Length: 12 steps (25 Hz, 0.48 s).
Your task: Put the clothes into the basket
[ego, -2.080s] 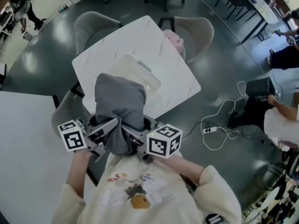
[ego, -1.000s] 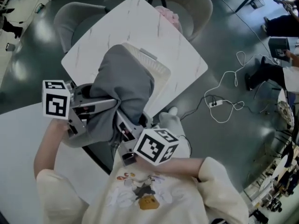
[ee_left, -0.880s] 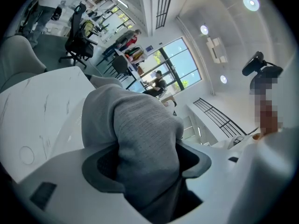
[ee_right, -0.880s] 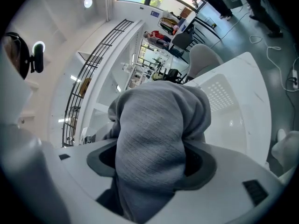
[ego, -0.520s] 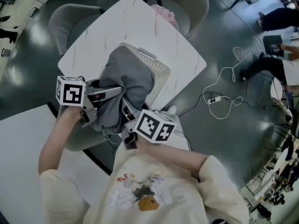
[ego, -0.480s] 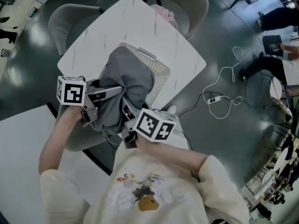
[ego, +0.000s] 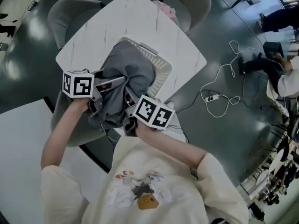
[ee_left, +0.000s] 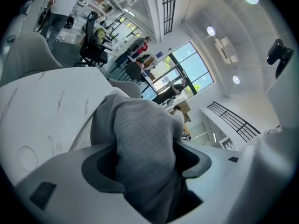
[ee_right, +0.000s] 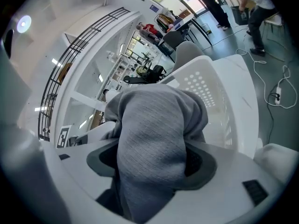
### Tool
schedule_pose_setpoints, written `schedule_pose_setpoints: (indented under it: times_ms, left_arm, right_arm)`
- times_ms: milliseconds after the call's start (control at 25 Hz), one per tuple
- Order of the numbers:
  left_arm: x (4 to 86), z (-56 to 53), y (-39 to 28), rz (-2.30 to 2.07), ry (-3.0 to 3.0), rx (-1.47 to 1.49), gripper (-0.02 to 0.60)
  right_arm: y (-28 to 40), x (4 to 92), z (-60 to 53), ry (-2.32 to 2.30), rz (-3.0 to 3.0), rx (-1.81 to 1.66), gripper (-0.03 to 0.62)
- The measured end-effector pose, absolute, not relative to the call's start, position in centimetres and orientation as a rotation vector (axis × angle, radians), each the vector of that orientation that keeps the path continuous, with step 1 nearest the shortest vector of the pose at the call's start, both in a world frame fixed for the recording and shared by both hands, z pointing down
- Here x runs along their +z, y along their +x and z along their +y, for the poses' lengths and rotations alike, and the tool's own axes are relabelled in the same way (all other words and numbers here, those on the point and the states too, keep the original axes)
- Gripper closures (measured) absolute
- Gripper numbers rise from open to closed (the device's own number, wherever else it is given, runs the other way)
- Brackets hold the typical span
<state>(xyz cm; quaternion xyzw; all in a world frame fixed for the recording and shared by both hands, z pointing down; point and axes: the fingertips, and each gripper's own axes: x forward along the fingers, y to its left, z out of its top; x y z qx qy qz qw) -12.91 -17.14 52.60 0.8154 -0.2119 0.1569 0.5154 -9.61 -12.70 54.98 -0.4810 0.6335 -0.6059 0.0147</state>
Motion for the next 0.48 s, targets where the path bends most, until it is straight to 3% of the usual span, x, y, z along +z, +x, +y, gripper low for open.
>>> schedule_pose_setpoints:
  times_ms: [480]
  left_arm:
    - [55.4, -17.7, -15.3, -0.709, 1.956, 0.5, 0.258]
  right_arm:
    - [-7.5, 56.2, -13.7, -1.566, 1.904, -1.905, 0.296]
